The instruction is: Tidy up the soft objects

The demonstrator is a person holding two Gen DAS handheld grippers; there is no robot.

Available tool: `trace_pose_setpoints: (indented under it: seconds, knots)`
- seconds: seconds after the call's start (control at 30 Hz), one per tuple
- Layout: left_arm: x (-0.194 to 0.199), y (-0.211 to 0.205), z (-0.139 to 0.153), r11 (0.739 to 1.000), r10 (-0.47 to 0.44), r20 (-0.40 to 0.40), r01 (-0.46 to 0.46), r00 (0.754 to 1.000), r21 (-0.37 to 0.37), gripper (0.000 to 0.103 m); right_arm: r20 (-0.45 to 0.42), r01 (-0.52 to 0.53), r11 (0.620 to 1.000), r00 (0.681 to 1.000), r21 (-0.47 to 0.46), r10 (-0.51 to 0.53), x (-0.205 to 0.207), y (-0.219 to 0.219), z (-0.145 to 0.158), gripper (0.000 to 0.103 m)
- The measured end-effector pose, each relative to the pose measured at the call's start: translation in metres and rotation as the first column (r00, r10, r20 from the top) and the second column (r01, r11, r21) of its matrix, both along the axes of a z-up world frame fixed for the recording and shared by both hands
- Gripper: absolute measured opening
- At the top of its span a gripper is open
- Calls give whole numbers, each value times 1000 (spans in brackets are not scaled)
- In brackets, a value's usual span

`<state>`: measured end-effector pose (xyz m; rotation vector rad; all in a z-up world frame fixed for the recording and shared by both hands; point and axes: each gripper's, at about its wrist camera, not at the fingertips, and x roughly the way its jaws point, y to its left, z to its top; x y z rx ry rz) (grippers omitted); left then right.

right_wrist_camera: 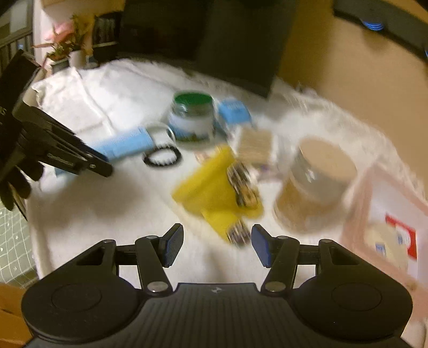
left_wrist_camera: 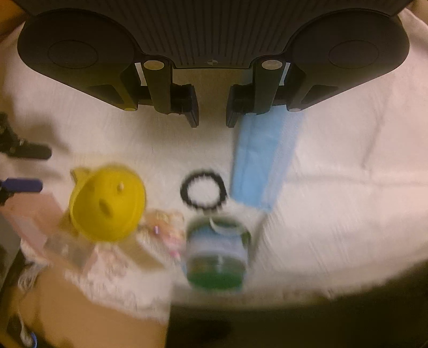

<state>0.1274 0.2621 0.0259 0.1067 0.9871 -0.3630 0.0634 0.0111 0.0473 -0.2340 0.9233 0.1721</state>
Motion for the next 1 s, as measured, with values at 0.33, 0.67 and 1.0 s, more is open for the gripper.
trace_pose_setpoints:
  seconds: [0.33,0.67,1.0]
  knots:
    - [-11,-39,-2,994,-103,-3,103,995,27,79,-74,63,998,995,-5,-63,-15,-23,-20,57]
    - [0,19,11,982,165,160,-178,973,70,72,-108,59,998,992,-2,-59,-21,-23,-31,59]
    - [-5,25,-4,975,212,134,-220,968,44,23,38,-3,1000,999,-13,3,-15,-12,5,61]
